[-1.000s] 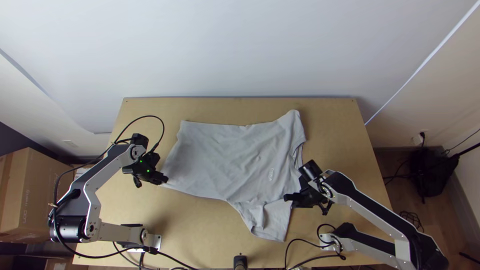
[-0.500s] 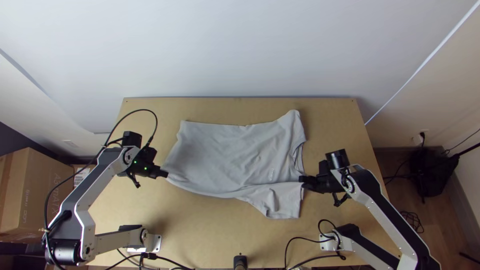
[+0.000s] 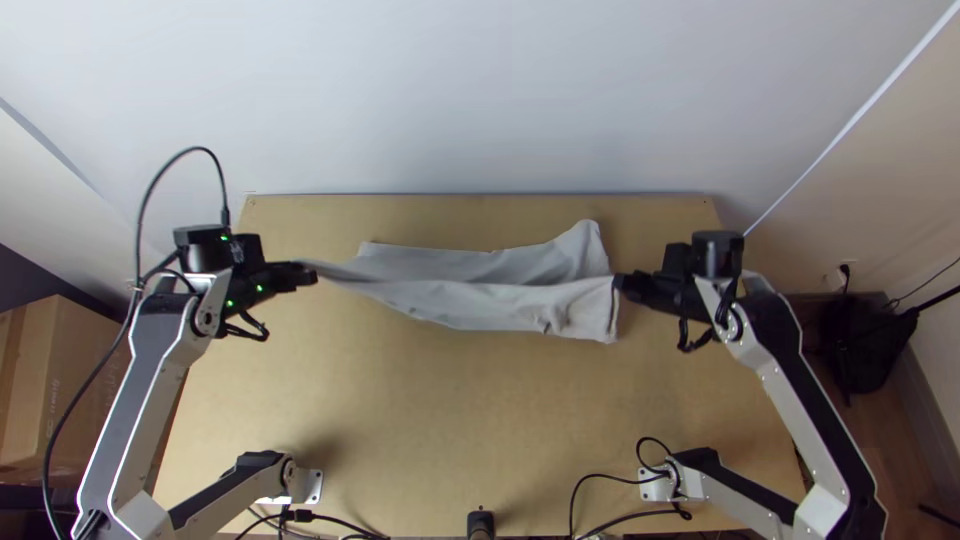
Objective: Fold the t-shirt
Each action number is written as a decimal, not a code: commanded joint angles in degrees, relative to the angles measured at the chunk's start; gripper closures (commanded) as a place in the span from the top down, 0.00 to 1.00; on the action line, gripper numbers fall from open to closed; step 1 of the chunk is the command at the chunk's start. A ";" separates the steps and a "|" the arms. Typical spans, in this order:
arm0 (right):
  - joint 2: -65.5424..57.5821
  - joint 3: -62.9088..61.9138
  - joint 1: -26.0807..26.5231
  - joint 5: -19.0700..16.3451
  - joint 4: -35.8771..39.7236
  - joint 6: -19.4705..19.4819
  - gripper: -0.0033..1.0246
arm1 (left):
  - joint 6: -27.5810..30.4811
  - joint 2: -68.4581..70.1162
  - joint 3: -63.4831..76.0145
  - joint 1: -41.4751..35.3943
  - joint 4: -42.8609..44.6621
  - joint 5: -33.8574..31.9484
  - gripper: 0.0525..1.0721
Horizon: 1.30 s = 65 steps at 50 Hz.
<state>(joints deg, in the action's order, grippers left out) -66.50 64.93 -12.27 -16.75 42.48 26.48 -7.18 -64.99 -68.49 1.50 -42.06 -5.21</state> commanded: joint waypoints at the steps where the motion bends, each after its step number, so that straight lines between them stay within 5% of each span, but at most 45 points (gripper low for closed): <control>1: -5.75 8.37 2.08 2.08 -0.12 -3.36 0.03 | -3.89 -1.81 -7.45 0.52 1.72 2.58 0.03; 12: -16.29 30.26 4.19 4.62 0.76 -8.73 0.03 | -4.33 -9.45 -25.47 0.44 0.40 5.04 0.03; 29: -27.19 61.37 5.24 7.96 1.20 -11.01 0.03 | -3.98 -19.30 -49.90 0.26 0.58 11.01 0.03; 49: -6.36 63.66 2.69 7.79 -2.23 -10.57 0.03 | -2.58 -7.25 -58.16 -0.18 1.90 13.74 0.03; 65: 10.78 63.75 1.29 7.61 -1.26 -5.74 0.03 | -2.58 10.32 -58.43 0.70 5.85 15.06 0.03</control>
<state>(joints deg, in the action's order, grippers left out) -59.22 127.52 -10.94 -10.11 41.82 18.83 -10.26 -59.64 -124.86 1.23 -36.69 7.18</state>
